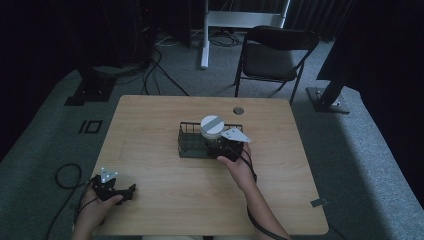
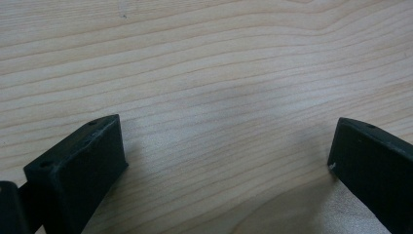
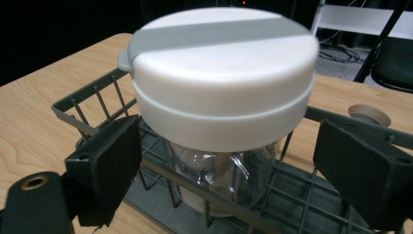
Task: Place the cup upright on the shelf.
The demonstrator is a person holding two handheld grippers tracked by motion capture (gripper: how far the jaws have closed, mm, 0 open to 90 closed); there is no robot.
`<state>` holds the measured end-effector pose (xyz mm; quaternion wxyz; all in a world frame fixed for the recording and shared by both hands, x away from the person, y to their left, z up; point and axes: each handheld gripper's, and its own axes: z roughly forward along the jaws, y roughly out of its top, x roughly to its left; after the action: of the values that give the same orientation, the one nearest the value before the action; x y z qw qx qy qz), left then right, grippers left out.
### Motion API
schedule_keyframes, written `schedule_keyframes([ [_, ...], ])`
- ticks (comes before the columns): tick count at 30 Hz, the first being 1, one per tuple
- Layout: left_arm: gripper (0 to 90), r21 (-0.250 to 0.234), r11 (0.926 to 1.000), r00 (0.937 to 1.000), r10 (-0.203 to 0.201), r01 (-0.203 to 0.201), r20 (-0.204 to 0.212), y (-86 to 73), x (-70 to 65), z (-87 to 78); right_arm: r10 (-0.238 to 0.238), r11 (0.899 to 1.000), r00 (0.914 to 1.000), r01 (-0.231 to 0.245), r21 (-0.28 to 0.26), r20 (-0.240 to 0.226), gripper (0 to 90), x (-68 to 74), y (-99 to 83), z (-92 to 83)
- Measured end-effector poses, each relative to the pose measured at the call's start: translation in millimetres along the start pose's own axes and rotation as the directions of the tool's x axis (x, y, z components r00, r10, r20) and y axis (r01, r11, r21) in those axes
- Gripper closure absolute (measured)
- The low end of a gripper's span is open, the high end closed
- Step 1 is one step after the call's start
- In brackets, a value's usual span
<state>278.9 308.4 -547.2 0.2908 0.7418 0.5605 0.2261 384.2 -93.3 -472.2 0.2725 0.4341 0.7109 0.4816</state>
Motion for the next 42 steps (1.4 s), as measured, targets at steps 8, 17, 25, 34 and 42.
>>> schedule_keyframes([
  [8,0.4,-0.001,1.0,1.0,-0.001,0.001,0.0,0.0,-0.1,0.1,-0.02,1.0,0.9988,0.019,-0.021,-0.045,10.5,0.6,0.1,-15.9],
  [17,0.4,-0.001,1.0,1.0,-0.001,0.001,0.0,0.0,-0.1,0.1,-0.037,0.999,0.9986,0.036,-0.04,-0.039,10.6,-12.4,-5.5,-36.2],
  [25,0.4,0.0,1.0,1.0,0.0,0.0,0.0,0.0,0.0,0.0,-0.036,0.998,0.9989,0.034,-0.048,-0.031,10.5,-25.3,-15.6,-54.4],
  [34,0.4,0.0,1.0,1.0,0.0,0.0,0.0,0.0,0.0,0.0,-0.026,0.999,0.9994,0.025,-0.043,-0.021,10.5,-39.2,-28.6,-68.4],
  [42,0.4,-0.001,1.0,1.0,0.0,0.0,0.0,0.0,-0.1,0.0,-0.014,1.0,0.9998,0.013,-0.019,-0.013,10.5,-53.6,-45.0,-77.3],
])
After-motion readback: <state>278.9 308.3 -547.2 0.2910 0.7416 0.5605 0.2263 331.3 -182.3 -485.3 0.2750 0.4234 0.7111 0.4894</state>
